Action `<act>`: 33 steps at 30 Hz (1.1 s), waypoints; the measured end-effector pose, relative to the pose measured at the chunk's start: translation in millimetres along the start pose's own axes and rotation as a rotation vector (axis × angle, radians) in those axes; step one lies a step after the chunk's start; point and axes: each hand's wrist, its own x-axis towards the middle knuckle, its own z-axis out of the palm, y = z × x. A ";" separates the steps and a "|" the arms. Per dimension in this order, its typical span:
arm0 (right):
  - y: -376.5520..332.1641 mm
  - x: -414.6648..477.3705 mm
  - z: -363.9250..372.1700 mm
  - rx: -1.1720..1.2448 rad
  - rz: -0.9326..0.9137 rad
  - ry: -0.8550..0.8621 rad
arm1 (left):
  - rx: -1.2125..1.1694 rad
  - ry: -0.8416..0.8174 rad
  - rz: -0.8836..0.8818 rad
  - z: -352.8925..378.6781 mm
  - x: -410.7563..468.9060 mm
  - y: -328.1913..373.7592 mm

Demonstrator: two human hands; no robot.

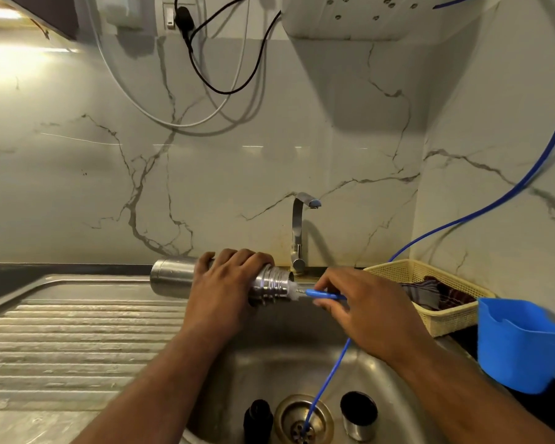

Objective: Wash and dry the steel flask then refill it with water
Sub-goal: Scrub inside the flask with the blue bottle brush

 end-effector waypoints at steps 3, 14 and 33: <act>-7.1 1.3 5.8 -0.143 -0.103 0.148 | -0.020 -0.017 -0.012 1.2 -1.2 -1.3; -21.5 -4.6 4.9 0.463 0.414 -0.293 | 0.064 -0.044 0.024 7.4 -0.6 10.8; -10.0 -1.8 3.2 0.542 0.475 -0.268 | 0.053 -0.072 0.052 9.1 -0.9 18.7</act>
